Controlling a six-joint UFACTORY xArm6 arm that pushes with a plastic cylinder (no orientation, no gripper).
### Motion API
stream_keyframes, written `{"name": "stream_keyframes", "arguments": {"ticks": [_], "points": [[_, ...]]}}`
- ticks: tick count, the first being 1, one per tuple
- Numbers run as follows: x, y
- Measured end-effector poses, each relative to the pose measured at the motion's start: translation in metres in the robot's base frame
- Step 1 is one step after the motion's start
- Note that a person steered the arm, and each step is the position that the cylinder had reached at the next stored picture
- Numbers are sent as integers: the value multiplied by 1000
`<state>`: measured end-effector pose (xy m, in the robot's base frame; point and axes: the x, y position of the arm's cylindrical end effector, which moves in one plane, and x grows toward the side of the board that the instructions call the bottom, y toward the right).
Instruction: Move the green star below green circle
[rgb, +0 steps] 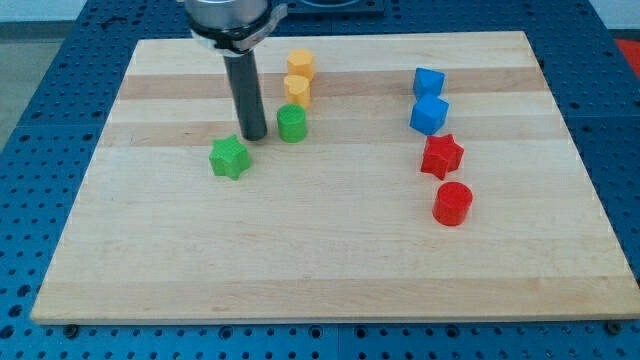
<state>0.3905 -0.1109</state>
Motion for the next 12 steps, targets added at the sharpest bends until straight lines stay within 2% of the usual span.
{"name": "stream_keyframes", "arguments": {"ticks": [2,3,4,6,8,12], "points": [[-5,-51],[20,-75],[35,-72],[48,-31],[48,-4],[48,12]]}}
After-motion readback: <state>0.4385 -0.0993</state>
